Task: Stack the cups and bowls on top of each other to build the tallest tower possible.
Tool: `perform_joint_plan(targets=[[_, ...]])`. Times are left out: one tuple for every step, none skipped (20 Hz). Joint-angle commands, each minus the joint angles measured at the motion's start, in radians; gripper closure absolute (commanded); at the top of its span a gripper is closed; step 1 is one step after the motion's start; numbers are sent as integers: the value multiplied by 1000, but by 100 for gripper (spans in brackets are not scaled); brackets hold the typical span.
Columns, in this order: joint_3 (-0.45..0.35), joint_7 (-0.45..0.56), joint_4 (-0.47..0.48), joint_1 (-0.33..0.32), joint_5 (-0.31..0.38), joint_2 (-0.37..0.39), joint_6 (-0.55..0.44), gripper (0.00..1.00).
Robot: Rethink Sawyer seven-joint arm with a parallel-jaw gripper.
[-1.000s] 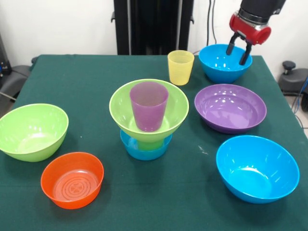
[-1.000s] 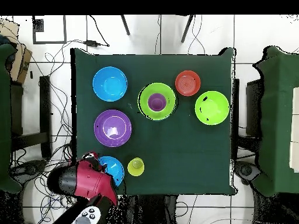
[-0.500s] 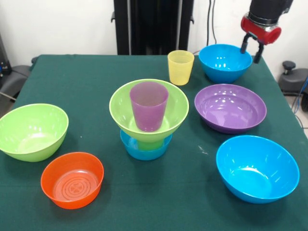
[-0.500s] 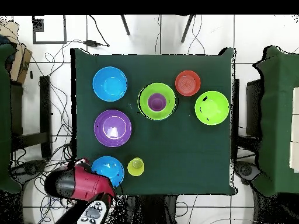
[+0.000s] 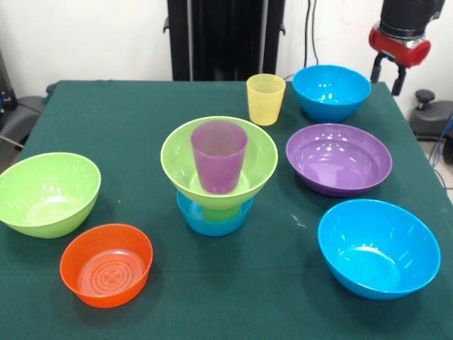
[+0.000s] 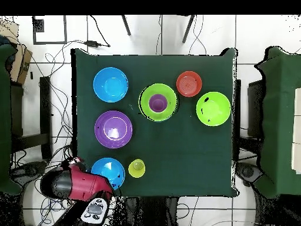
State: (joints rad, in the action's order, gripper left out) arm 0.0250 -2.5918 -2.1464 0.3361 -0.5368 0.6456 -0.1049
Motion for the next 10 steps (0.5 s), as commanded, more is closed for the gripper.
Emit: perform_joint_plan(targets=[[-80,-150,52,42,-9,-39,53,0],[-37,-144,72,74,-15,-56,36,0],[-13,-141,82,91,-17,-65,21,0],[11,-138,93,108,-20,-74,6,0],[18,-136,89,109,-17,-72,4,0],[43,-134,98,126,-17,-74,-15,0],[69,-133,106,143,-18,-76,-35,0],[94,-132,115,160,-18,-77,-54,0],[109,-130,116,167,-15,-72,-65,0],[150,-127,135,193,-10,-77,-103,0]])
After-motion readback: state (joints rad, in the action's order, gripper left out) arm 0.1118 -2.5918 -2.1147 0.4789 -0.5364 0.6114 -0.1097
